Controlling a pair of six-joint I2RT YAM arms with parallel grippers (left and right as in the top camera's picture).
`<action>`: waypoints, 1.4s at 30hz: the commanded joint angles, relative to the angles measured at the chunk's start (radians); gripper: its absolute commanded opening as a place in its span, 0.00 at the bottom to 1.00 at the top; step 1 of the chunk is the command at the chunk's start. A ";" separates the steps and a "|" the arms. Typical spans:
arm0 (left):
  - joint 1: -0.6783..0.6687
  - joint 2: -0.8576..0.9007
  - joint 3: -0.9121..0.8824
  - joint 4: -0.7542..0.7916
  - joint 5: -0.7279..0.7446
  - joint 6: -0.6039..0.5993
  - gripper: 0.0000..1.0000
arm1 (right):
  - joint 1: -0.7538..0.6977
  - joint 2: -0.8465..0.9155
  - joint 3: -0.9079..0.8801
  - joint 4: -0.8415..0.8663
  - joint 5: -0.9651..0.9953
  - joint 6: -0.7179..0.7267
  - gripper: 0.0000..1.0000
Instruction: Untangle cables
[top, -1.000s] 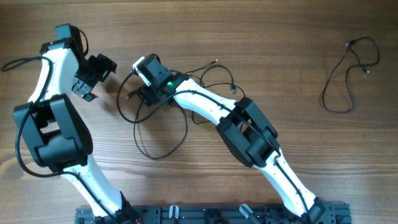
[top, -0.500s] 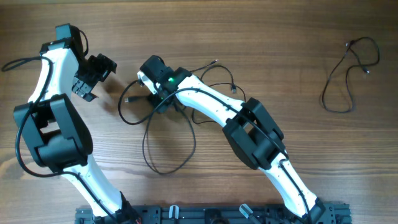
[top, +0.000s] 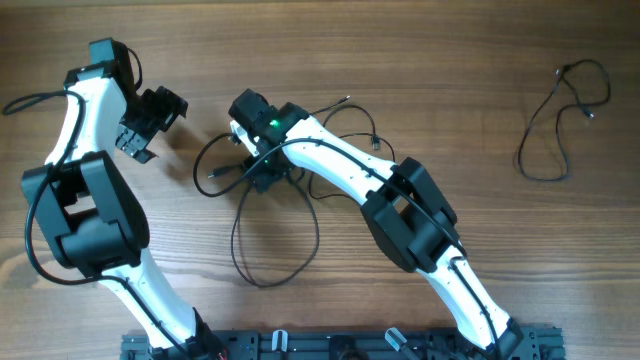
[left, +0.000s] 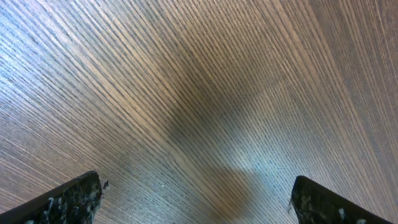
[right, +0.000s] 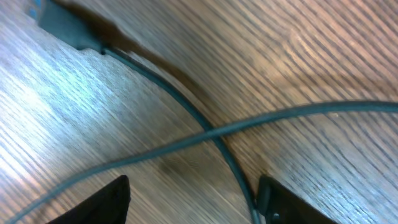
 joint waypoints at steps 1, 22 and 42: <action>-0.003 0.003 -0.010 0.002 0.008 -0.013 1.00 | -0.005 0.046 -0.016 0.074 -0.101 0.121 0.69; -0.003 0.003 -0.010 0.002 0.008 -0.013 1.00 | 0.064 0.046 -0.109 0.203 0.207 0.075 0.52; -0.003 0.003 -0.010 0.006 0.008 -0.012 1.00 | 0.074 0.045 -0.116 0.162 0.102 -0.069 0.04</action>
